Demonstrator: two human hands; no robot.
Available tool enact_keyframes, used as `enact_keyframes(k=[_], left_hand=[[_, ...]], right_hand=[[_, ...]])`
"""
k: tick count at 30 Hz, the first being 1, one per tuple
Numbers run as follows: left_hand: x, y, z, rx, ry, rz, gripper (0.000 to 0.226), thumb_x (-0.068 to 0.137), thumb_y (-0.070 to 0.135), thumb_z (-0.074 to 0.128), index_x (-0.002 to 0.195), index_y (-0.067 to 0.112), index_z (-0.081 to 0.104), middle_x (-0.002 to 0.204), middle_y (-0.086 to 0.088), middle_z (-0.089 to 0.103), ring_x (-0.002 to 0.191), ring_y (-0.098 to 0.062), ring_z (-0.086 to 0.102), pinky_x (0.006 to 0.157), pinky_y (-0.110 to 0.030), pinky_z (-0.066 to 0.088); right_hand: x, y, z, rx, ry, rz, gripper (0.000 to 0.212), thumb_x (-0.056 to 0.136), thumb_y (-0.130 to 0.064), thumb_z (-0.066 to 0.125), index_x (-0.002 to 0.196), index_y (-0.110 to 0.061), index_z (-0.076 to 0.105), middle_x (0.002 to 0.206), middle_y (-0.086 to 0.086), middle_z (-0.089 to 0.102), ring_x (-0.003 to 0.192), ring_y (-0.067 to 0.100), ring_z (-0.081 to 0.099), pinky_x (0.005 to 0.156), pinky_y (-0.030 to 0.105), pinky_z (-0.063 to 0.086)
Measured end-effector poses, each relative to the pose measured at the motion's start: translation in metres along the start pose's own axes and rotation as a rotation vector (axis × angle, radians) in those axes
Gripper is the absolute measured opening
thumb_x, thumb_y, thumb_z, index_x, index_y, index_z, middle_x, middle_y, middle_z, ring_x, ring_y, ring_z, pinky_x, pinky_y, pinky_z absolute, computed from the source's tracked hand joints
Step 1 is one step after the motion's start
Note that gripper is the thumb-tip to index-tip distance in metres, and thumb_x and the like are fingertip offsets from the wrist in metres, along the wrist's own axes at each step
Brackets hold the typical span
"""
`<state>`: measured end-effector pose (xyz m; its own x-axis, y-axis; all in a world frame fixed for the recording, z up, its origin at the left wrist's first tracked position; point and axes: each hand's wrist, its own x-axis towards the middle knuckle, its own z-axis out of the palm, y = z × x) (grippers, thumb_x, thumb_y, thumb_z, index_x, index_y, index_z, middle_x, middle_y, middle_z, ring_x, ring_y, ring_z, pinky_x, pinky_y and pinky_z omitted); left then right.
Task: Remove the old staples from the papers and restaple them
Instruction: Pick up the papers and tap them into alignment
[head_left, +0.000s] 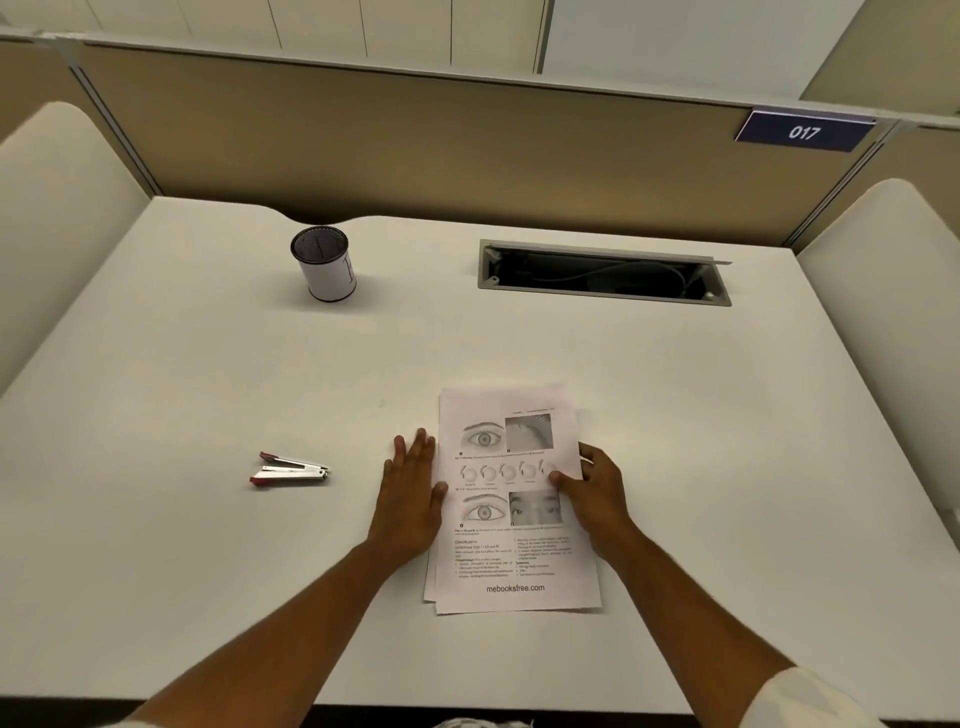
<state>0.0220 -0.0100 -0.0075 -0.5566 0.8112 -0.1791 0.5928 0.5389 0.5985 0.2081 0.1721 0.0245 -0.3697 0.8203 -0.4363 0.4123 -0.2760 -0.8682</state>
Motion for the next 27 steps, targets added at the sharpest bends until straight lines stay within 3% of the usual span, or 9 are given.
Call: enact_keyframes(k=[3, 5, 7, 9, 13, 19, 24, 27], left_hand=[[0.008, 0.013, -0.012, -0.350, 0.046, -0.178, 0.070, 0.107, 0.027, 0.047, 0.163, 0.012, 0.007, 0.172, -0.004, 0.001, 0.159, -0.022, -0.008, 0.130, -0.043, 0.003], [0.012, 0.026, -0.026, -0.651, -0.001, -0.229, 0.067, 0.104, 0.034, 0.054, 0.161, 0.020, 0.020, 0.170, -0.004, 0.020, 0.157, -0.023, 0.018, 0.125, -0.049, 0.027], [0.016, 0.039, -0.042, -0.916, 0.004, -0.229, 0.043, 0.102, 0.031, 0.059, 0.143, 0.023, 0.050, 0.147, -0.006, 0.058, 0.128, -0.021, 0.063, 0.096, -0.038, 0.059], [0.017, 0.054, -0.058, -0.978, 0.046, -0.178, 0.018, 0.101, 0.024, 0.061, 0.119, 0.026, 0.066, 0.117, 0.001, 0.077, 0.103, -0.019, 0.075, 0.073, -0.023, 0.062], [0.010, 0.085, -0.079, -0.985, 0.174, -0.022, 0.016, 0.103, 0.024, 0.058, 0.114, 0.029, 0.069, 0.109, 0.005, 0.079, 0.098, -0.016, 0.077, 0.075, -0.025, 0.063], [-0.006, 0.111, -0.087, -0.904, 0.370, 0.212, 0.021, 0.105, 0.026, 0.050, 0.119, 0.040, 0.056, 0.116, 0.000, 0.069, 0.111, -0.020, 0.067, 0.086, -0.037, 0.061], [-0.012, 0.114, -0.082, -0.864, 0.347, 0.165, 0.035, 0.107, 0.012, 0.043, 0.122, 0.043, 0.046, 0.117, 0.008, 0.063, 0.108, -0.004, 0.065, 0.078, -0.015, 0.057], [-0.010, 0.112, -0.082, -0.849, 0.373, 0.178, 0.030, 0.106, 0.014, 0.044, 0.119, 0.042, 0.046, 0.114, 0.009, 0.064, 0.103, 0.004, 0.065, 0.075, -0.014, 0.057]], right_hand=[[-0.006, -0.012, -0.005, 0.078, -0.056, -0.045, 0.041, 0.086, -0.007, 0.080, 0.121, -0.017, 0.060, 0.114, 0.009, 0.077, 0.097, 0.026, 0.076, 0.085, 0.048, 0.064], [-0.012, -0.023, -0.009, 0.139, -0.105, -0.087, 0.034, 0.087, -0.009, 0.080, 0.116, -0.016, 0.065, 0.111, 0.009, 0.078, 0.097, 0.029, 0.077, 0.083, 0.047, 0.064], [-0.018, -0.036, -0.011, 0.191, -0.138, -0.120, 0.027, 0.088, -0.011, 0.078, 0.113, -0.016, 0.068, 0.108, 0.007, 0.079, 0.094, 0.030, 0.078, 0.080, 0.045, 0.065], [-0.025, -0.049, -0.014, 0.226, -0.139, -0.171, 0.023, 0.091, -0.014, 0.075, 0.112, -0.018, 0.068, 0.105, 0.003, 0.080, 0.093, 0.028, 0.078, 0.079, 0.045, 0.064], [-0.039, -0.070, -0.014, 0.265, -0.051, -0.331, 0.023, 0.093, -0.020, 0.073, 0.114, -0.027, 0.065, 0.105, -0.004, 0.077, 0.097, 0.022, 0.076, 0.076, 0.035, 0.065], [-0.056, -0.084, -0.010, 0.242, 0.065, -0.515, 0.040, 0.092, -0.021, 0.075, 0.117, -0.048, 0.058, 0.108, -0.018, 0.072, 0.103, 0.004, 0.069, 0.077, 0.018, 0.059], [-0.051, -0.073, -0.002, 0.188, 0.064, -0.449, 0.045, 0.094, -0.017, 0.072, 0.136, -0.020, 0.054, 0.122, 0.000, 0.068, 0.113, 0.017, 0.066, 0.078, 0.019, 0.060], [-0.047, -0.075, 0.002, 0.201, 0.091, -0.444, 0.041, 0.097, -0.014, 0.068, 0.135, -0.021, 0.055, 0.119, -0.003, 0.069, 0.111, 0.016, 0.066, 0.072, 0.014, 0.059]])
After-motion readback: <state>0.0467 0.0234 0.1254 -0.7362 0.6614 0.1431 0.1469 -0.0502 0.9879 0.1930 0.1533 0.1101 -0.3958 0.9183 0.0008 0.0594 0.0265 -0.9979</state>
